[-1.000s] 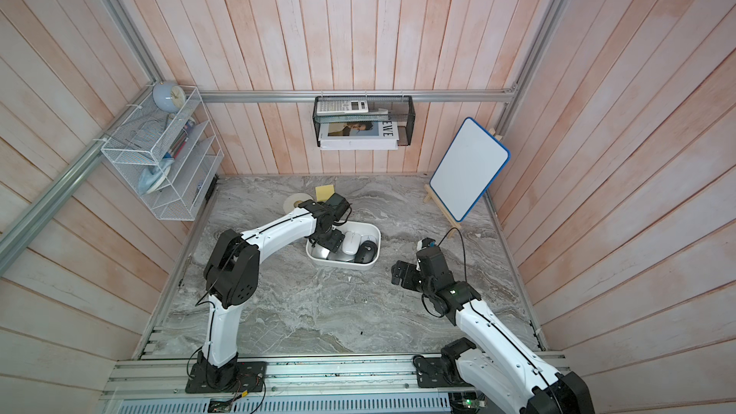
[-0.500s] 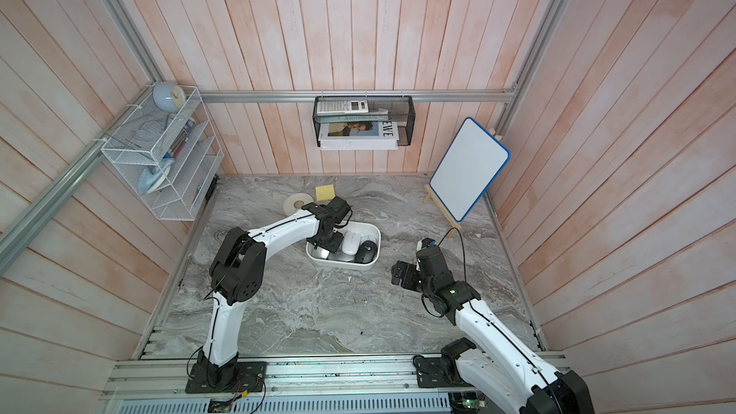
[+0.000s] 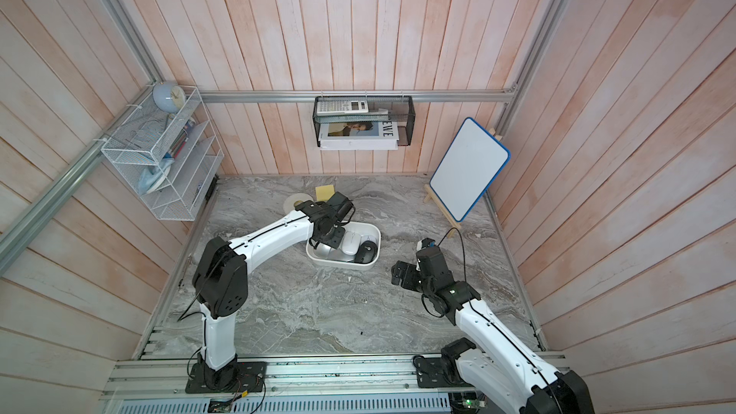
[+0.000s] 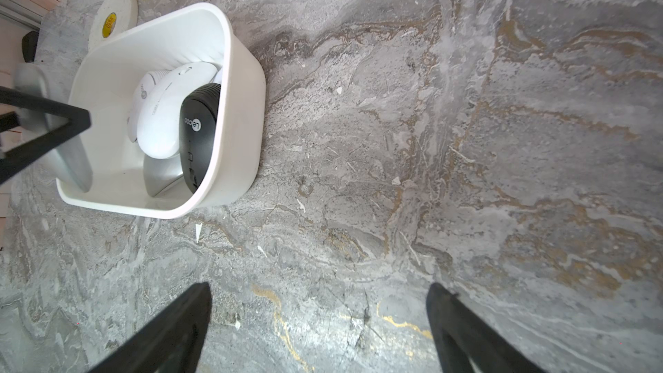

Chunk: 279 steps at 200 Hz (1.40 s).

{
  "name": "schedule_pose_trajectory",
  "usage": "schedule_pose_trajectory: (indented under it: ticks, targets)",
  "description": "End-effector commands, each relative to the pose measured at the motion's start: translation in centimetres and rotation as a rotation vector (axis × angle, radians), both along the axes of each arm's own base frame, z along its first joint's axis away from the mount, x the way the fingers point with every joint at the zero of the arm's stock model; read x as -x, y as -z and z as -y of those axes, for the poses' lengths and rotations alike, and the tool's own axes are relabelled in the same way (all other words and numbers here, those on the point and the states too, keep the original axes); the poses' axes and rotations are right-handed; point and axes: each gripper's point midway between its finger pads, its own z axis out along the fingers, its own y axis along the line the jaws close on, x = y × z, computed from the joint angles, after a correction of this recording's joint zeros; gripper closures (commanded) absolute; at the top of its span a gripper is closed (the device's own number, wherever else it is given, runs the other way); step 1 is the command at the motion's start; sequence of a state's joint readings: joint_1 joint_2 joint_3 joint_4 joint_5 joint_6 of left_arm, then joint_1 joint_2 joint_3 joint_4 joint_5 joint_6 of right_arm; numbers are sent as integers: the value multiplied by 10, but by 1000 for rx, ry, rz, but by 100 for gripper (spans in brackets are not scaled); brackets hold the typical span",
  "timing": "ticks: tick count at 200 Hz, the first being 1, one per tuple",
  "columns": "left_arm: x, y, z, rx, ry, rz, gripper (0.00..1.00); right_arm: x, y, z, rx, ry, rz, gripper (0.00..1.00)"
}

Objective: Take out the mouse from the storage box
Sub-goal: Pick up the mouse from the storage box, then place the mouse at the center of the board.

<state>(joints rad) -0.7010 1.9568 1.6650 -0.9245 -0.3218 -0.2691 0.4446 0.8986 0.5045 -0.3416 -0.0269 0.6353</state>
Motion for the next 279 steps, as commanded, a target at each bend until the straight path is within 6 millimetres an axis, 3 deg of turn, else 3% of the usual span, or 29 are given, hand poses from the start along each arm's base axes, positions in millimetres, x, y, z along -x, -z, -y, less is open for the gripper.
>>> schedule_pose_trajectory:
  ticks: [1, 31, 65, 95, 132, 211, 245, 279]
  targets:
    - [11, -17, -22, 0, -90, 30, 45, 1, -2, 0, -1, 0, -4, 3]
    - [34, -32, -42, 35, -149, 41, 45, 2, -2, -1, -5, 2, -6, 2]
    - [54, -25, -82, 50, -277, 17, 46, 0, -3, -4, -15, 3, -13, 2]
    - [63, 0, -121, 51, -392, -33, 47, -2, -2, -8, -24, 2, -20, 2]
    - [74, 34, -141, 62, -468, -122, 48, -3, -6, -13, -1, -12, -27, 3]
    - [79, 84, -141, 22, -503, -235, 48, -9, -12, -30, 38, -42, -27, 3]
    - [79, 96, -139, 33, -513, -243, 48, -11, -13, -36, 57, -53, -32, 2]
    - [80, 100, -139, 31, -508, -245, 34, -12, -13, -41, 68, -62, -34, 2]
